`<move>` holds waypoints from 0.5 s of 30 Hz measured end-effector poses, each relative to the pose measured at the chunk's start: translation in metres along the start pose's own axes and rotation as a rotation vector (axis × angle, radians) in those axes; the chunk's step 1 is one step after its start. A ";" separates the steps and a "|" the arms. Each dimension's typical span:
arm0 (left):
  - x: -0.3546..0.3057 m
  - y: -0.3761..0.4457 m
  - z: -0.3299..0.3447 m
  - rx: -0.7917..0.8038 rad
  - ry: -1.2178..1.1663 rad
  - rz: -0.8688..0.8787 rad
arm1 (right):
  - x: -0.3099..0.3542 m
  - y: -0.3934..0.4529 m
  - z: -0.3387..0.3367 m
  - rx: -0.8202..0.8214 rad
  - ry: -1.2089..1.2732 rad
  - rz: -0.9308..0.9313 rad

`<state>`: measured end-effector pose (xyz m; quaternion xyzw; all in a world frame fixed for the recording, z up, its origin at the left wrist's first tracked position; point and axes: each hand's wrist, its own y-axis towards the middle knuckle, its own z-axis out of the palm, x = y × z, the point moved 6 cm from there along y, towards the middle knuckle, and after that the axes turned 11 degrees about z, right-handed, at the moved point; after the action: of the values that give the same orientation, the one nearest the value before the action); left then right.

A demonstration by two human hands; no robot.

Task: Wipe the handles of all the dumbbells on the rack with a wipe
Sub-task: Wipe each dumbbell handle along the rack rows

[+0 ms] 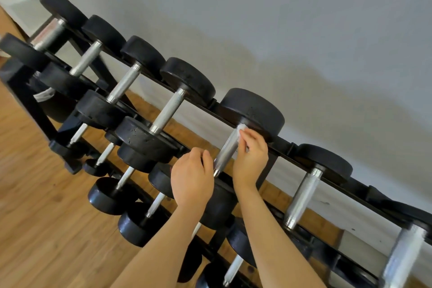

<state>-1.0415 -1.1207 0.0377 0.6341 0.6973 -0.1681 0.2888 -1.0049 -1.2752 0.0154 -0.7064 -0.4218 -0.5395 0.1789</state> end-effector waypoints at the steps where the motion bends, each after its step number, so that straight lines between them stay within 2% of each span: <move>1: 0.000 0.000 0.000 -0.005 0.000 0.001 | -0.002 -0.002 0.002 -0.001 0.003 0.001; 6: 0.001 0.000 0.000 -0.020 0.004 -0.008 | -0.004 -0.007 0.002 0.002 0.040 -0.011; 11: 0.000 0.000 0.000 -0.028 -0.001 -0.002 | -0.013 0.003 -0.001 -0.039 0.142 0.127; 15: -0.001 -0.001 -0.001 -0.034 0.006 -0.008 | -0.012 -0.002 0.000 -0.014 0.169 0.141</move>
<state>-1.0421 -1.1215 0.0391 0.6270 0.7033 -0.1556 0.2966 -1.0078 -1.2788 0.0044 -0.6873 -0.3509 -0.5863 0.2464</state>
